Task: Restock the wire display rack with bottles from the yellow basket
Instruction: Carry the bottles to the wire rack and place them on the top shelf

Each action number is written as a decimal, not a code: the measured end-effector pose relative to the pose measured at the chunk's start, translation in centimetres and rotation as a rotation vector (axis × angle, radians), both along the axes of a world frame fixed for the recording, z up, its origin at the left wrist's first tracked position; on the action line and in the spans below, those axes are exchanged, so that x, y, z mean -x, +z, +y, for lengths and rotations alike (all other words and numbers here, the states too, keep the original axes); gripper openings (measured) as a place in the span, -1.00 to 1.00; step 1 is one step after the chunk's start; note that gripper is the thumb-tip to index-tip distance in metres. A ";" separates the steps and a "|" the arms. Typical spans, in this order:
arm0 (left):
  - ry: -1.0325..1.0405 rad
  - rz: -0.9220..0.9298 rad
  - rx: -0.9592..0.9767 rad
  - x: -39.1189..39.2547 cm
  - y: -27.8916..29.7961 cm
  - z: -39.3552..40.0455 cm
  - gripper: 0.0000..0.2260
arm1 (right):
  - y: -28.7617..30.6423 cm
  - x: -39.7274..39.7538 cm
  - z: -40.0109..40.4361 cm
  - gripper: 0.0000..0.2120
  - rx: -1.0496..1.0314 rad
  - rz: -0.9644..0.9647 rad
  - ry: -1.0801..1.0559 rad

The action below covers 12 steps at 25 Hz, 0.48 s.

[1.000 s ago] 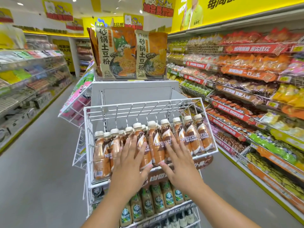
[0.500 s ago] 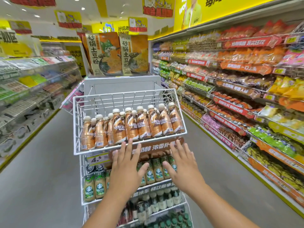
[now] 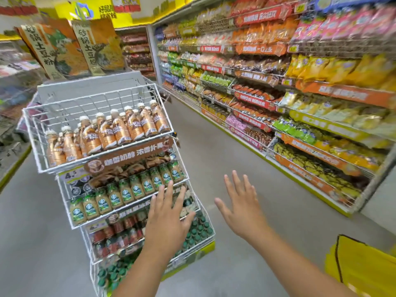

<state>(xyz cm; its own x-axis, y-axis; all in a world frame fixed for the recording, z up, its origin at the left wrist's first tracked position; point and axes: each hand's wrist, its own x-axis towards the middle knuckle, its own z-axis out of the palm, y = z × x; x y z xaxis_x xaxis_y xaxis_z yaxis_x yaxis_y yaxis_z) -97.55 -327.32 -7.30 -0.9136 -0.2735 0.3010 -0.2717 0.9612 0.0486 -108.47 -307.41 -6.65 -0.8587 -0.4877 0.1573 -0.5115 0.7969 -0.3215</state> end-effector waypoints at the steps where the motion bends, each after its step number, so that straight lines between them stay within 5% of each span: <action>1: -0.025 -0.016 -0.001 -0.5 -0.2 1.2 -0.32 | -0.4 -1.0 1.7 -0.07 -0.016 0.009 -0.029; 12: -0.342 -0.022 -0.070 -5.6 -1.0 16.2 -0.34 | -0.1 -13.9 19.5 0.05 -0.202 0.029 -0.330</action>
<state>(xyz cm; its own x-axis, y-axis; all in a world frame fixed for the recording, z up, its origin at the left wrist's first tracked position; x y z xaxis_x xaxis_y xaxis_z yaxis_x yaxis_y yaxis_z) -91.91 -311.13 -8.26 -0.9619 0.0304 0.2717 0.0640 0.9912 0.1155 -94.59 -287.94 -6.70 -0.9713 -0.2092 0.1131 -0.2232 0.9660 -0.1304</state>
